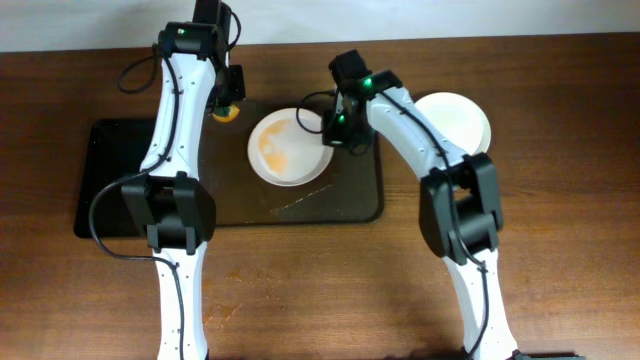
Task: Clean dirty plates on tray and stack at the side
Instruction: 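Lift the left arm away and carry the plate right with the right gripper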
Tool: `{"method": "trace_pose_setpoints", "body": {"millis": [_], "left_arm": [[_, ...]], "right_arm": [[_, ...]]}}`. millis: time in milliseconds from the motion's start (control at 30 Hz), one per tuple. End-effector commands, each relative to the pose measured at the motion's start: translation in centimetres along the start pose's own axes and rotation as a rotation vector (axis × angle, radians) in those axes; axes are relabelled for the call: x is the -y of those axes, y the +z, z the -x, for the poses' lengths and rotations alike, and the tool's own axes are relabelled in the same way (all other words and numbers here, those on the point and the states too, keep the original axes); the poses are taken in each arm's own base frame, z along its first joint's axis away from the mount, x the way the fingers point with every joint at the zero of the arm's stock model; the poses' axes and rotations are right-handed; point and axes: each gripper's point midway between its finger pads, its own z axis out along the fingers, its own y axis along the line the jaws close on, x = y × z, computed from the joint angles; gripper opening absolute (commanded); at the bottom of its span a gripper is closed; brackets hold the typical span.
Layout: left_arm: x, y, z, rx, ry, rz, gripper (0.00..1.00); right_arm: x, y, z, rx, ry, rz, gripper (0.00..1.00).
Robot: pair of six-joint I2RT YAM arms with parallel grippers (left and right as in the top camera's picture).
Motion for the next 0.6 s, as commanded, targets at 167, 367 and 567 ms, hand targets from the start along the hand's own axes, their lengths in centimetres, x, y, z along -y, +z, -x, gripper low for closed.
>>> {"method": "trace_pose_setpoints", "body": {"millis": [167, 367, 567], "left_arm": [[-0.5, 0.1, 0.9, 0.032, 0.004, 0.006, 0.0], [-0.5, 0.1, 1.1, 0.04, 0.004, 0.005, 0.0], [-0.5, 0.1, 1.1, 0.04, 0.004, 0.005, 0.0]], "right_arm": [[0.4, -11.0, 2.0, 0.319, -0.122, -0.414, 0.04], [-3.2, -15.1, 0.9, 0.566, -0.275, -0.799, 0.04], [-5.5, -19.4, 0.1, 0.765, -0.323, -1.032, 0.04]]}}
